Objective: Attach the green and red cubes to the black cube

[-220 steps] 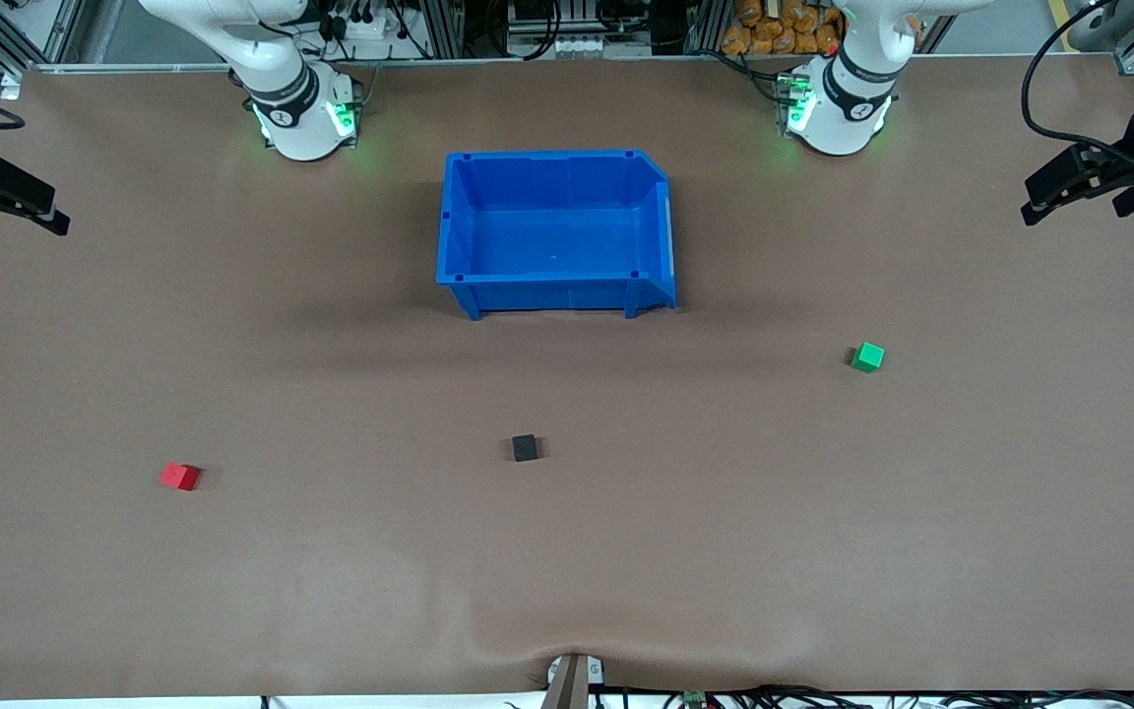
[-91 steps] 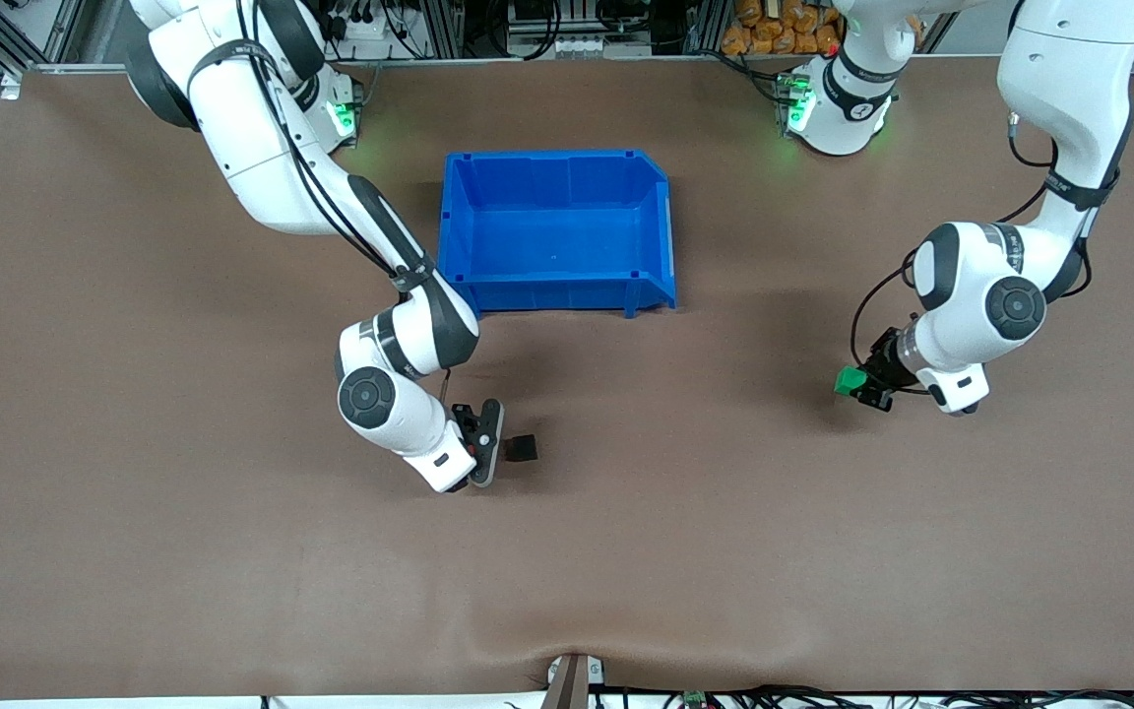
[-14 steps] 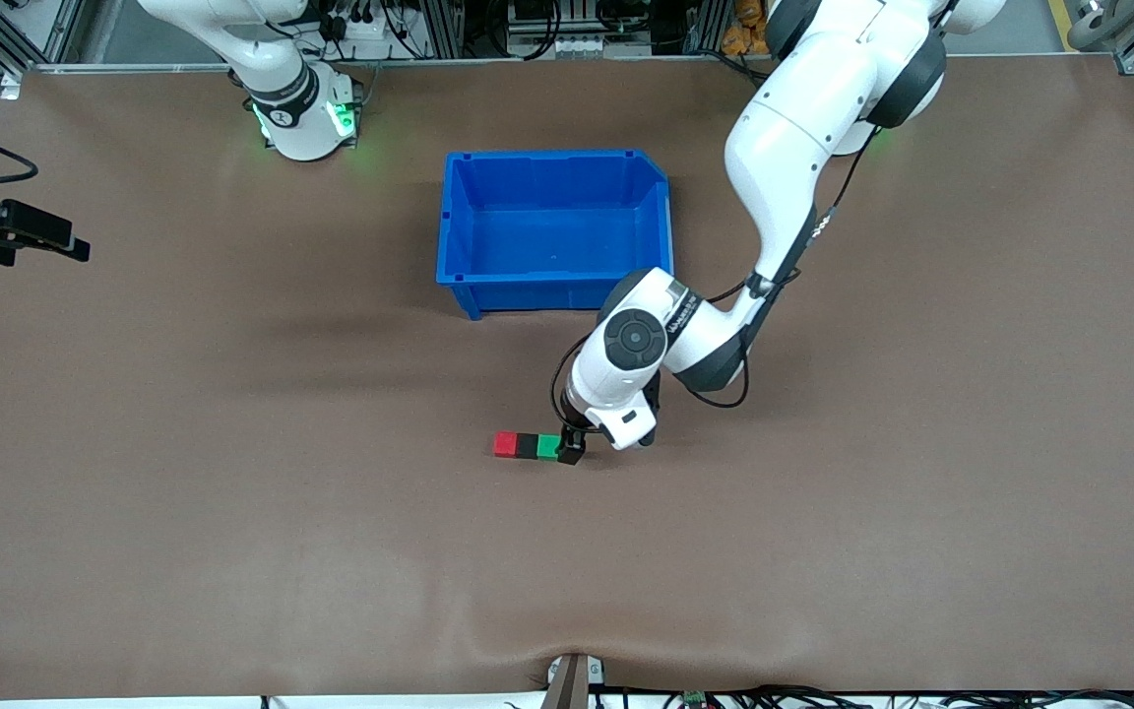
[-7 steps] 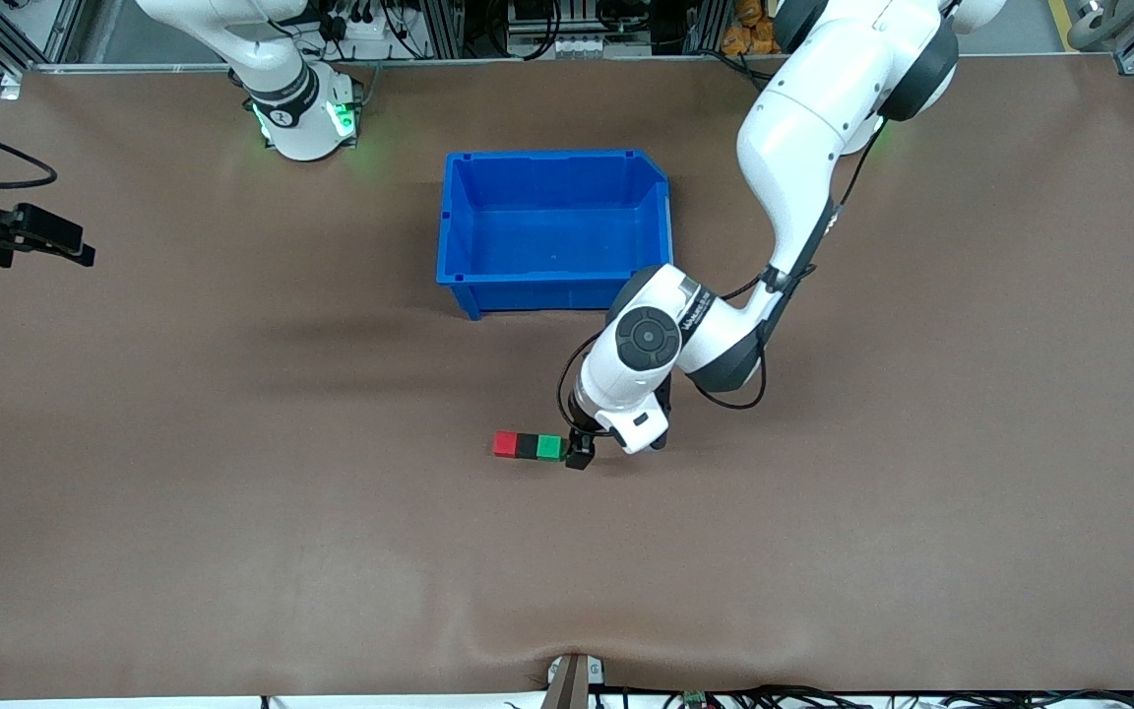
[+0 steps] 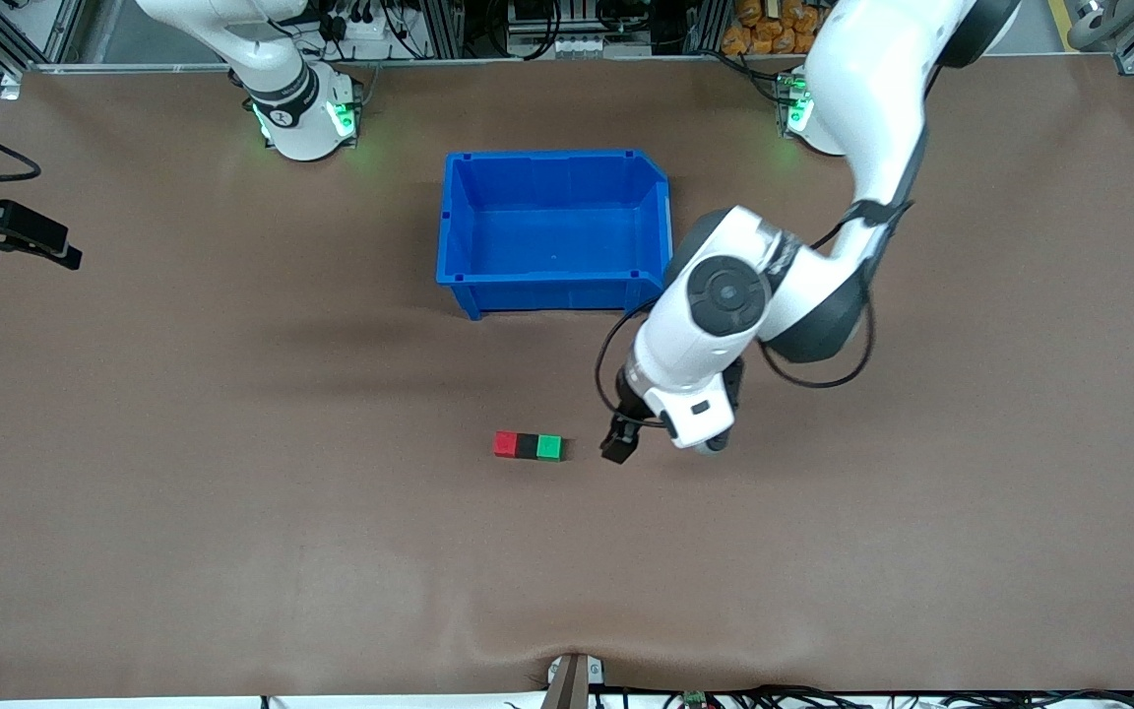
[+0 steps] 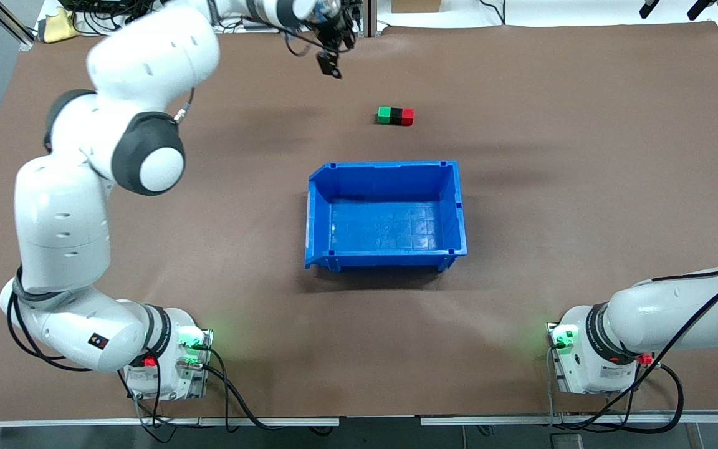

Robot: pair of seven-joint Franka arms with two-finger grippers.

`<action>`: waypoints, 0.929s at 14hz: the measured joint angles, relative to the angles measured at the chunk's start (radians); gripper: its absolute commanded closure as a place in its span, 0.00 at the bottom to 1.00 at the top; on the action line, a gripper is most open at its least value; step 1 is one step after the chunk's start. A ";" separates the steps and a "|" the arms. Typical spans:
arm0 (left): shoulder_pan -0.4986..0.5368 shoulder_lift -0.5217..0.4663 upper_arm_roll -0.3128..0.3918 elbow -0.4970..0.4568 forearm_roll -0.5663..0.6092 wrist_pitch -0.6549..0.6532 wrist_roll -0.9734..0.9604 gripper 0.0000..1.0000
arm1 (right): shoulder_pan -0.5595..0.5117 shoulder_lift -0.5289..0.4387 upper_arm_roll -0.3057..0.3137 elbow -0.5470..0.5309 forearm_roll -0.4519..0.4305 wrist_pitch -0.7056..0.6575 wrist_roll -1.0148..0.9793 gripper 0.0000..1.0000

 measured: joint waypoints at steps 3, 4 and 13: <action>0.058 -0.083 0.002 -0.001 0.000 -0.150 0.183 0.00 | 0.000 0.000 -0.003 0.005 0.008 0.000 0.001 0.00; 0.081 -0.110 0.003 -0.001 0.000 -0.191 0.230 0.00 | -0.002 0.000 -0.006 0.005 0.011 0.000 0.001 0.00; 0.297 -0.314 0.006 -0.011 0.001 -0.494 0.701 0.00 | -0.035 0.000 -0.015 0.025 0.020 -0.024 0.002 0.00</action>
